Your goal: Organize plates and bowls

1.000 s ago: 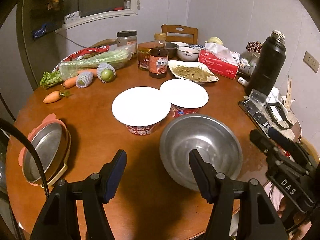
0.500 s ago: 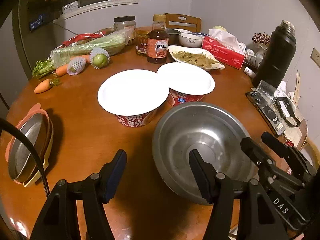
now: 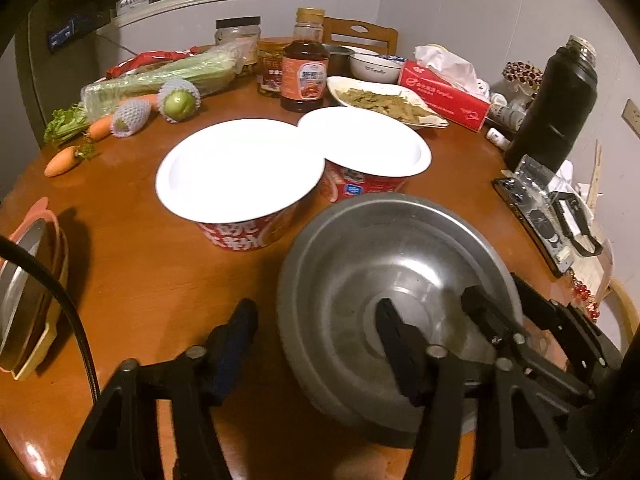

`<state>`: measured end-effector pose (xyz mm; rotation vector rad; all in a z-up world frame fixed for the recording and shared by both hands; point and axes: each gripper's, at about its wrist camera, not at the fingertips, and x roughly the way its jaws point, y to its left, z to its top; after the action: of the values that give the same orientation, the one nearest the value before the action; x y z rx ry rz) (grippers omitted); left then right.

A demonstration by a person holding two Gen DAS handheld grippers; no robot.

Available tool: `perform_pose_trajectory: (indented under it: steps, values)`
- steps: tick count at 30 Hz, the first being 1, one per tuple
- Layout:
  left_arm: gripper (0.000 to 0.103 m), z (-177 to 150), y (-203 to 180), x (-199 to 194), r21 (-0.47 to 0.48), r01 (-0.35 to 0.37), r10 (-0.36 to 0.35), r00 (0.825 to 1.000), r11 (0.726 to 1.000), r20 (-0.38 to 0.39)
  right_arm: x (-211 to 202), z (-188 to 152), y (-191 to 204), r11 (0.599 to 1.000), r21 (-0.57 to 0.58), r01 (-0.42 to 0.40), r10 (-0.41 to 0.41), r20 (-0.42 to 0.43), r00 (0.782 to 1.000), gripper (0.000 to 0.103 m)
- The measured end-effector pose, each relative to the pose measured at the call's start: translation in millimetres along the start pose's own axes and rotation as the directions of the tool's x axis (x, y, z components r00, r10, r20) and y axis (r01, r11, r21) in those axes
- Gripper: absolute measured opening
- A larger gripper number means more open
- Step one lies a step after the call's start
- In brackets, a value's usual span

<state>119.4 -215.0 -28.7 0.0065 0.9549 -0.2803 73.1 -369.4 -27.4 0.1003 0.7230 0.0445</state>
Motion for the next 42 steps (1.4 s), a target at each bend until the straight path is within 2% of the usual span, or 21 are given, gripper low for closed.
perform_pose_trajectory:
  steps: [3,8,25,42]
  values:
    - [0.046,-0.8,-3.3,1.7,0.006,0.02,-0.02,1.0,1.0,-0.001,0.6,-0.5,3.1,1.0,-0.013,-0.006,0.006,-0.003,1.0,0.047]
    - [0.041,-1.4,-1.3,0.1,-0.002,0.027,-0.027,1.0,1.0,-0.003,-0.1,-0.5,9.6,0.999,-0.031,-0.029,0.029,-0.006,1.0,0.044]
    - [0.041,-18.0,24.5,-34.4,-0.036,-0.031,0.032,0.999,0.999,0.013,-17.6,-3.0,48.8,0.991,-0.102,-0.086,0.084,-0.019,0.996,0.044]
    - [0.041,-39.3,62.1,-58.5,-0.094,-0.054,0.056,0.998,0.994,0.018,-30.0,-10.8,93.8,0.973,-0.189,-0.131,0.126,-0.04,0.991,0.044]
